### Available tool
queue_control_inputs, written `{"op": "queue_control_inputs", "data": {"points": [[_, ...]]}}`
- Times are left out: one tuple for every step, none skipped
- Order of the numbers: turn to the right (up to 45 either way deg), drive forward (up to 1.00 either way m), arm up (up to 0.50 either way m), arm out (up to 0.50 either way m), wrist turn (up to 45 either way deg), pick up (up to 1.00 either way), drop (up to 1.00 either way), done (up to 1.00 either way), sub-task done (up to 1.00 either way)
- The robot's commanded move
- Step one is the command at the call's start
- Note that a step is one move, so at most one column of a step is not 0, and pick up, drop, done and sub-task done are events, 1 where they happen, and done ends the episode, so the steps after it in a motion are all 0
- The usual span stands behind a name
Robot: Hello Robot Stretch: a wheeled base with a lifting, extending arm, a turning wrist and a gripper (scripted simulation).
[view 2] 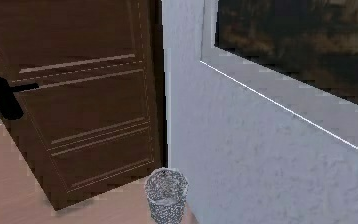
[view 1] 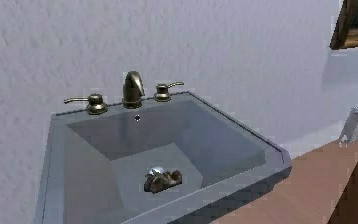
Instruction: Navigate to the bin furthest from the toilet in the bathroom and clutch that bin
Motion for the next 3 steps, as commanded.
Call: {"op": "queue_control_inputs", "data": {"points": [[0.0, 0.0, 0.0, 0.42, 0.0, 0.0, 0.0, 0.0, 0.0], [0.0, 0.0, 0.0, 0.0, 45.0, 0.0, 0.0, 0.0, 0.0], [0.0, 0.0, 0.0, 0.0, 45.0, 0.0, 0.0, 0.0, 0.0]]}}
